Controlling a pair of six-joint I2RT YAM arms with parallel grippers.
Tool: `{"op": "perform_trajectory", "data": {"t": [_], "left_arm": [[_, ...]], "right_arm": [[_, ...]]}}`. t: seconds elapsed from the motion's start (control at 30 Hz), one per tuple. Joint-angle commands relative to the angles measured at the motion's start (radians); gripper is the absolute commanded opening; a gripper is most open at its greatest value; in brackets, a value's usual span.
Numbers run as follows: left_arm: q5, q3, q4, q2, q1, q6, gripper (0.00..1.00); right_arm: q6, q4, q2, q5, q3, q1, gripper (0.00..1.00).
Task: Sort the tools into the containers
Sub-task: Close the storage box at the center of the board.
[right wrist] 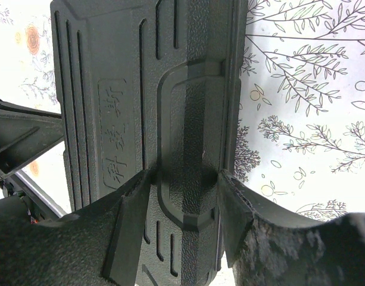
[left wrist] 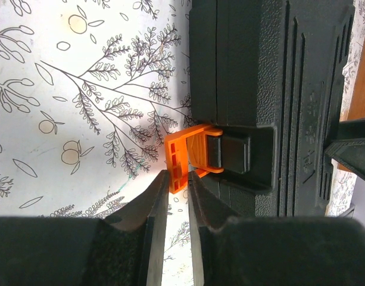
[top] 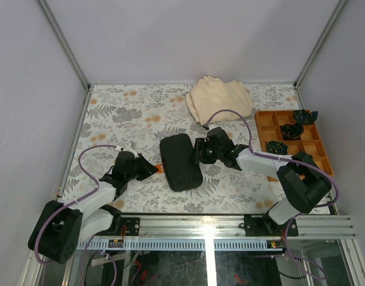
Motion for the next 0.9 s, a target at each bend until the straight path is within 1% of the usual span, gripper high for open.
{"op": "perform_trajectory", "data": {"t": [0.0, 0.87], "left_arm": [[0.120, 0.012, 0.149, -0.021, -0.014, -0.032, 0.16], [0.143, 0.007, 0.157, -0.039, -0.014, -0.038, 0.18]], "right_arm": [[-0.005, -0.042, 0.047, -0.082, 0.010, 0.026, 0.54], [-0.011, -0.047, 0.057, -0.091, 0.023, 0.033, 0.54]]}}
